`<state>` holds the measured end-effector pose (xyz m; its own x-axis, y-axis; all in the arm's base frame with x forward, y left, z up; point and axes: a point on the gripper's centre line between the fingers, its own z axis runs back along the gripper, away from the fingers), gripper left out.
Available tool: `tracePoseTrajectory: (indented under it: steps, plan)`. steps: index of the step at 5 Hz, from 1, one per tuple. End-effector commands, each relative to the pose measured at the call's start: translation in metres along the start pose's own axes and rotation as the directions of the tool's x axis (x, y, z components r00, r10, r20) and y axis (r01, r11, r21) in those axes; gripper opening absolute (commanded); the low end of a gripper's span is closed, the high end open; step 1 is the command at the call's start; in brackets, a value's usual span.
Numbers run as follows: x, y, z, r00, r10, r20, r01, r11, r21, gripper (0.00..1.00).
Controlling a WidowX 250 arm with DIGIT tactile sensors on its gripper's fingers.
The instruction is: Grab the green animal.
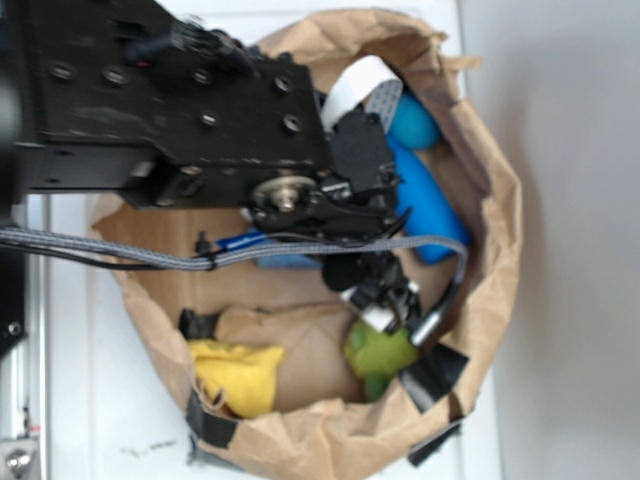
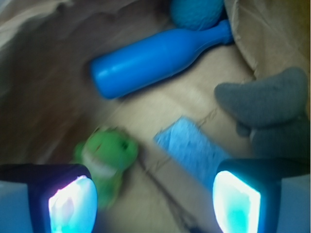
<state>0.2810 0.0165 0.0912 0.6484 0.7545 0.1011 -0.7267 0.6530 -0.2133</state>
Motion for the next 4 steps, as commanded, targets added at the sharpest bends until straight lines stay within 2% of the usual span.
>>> tracePoseTrajectory:
  steps: [1, 4]
  plan:
    - [0.0043, -0.0236, -0.0065, 0.999, -0.041, 0.012, 0.042, 0.998, -0.054, 1.0]
    - [0.0028, -0.0275, -0.0136, 0.998, -0.053, 0.027, 0.055, 0.996, -0.065, 1.0]
